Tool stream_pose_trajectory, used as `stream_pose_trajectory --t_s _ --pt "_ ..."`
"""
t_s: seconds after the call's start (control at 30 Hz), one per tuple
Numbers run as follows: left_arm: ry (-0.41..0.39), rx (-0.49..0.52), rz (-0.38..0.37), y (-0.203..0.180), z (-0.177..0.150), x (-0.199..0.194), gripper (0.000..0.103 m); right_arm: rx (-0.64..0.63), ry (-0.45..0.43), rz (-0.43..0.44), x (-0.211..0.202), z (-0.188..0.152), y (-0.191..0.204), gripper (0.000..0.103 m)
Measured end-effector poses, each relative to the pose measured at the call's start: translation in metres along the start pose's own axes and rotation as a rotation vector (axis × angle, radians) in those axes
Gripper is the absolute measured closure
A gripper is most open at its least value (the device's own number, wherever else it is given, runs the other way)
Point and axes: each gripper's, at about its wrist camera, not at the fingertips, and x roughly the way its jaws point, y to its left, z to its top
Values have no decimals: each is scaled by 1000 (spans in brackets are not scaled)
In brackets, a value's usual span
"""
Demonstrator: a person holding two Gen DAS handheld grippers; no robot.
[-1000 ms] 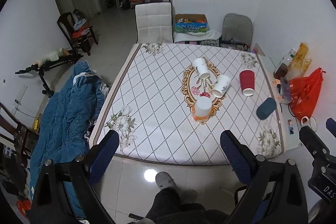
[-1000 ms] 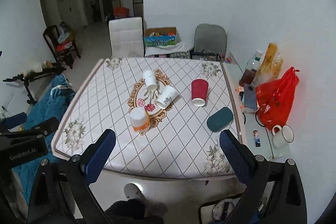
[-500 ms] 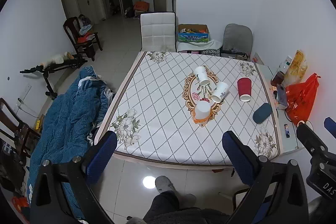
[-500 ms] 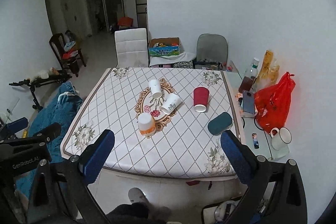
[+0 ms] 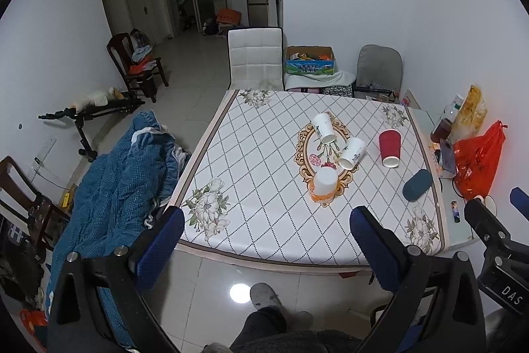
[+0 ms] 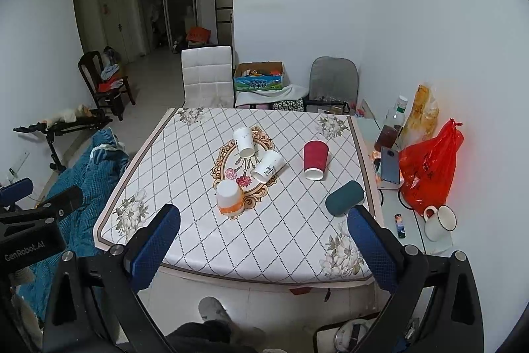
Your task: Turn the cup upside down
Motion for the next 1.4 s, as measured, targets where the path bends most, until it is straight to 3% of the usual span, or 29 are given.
stream_pose_trajectory --t_s 1.4 --pt "8 24 -3 19 -20 -15 1 4 30 25 -3 -13 1 0"
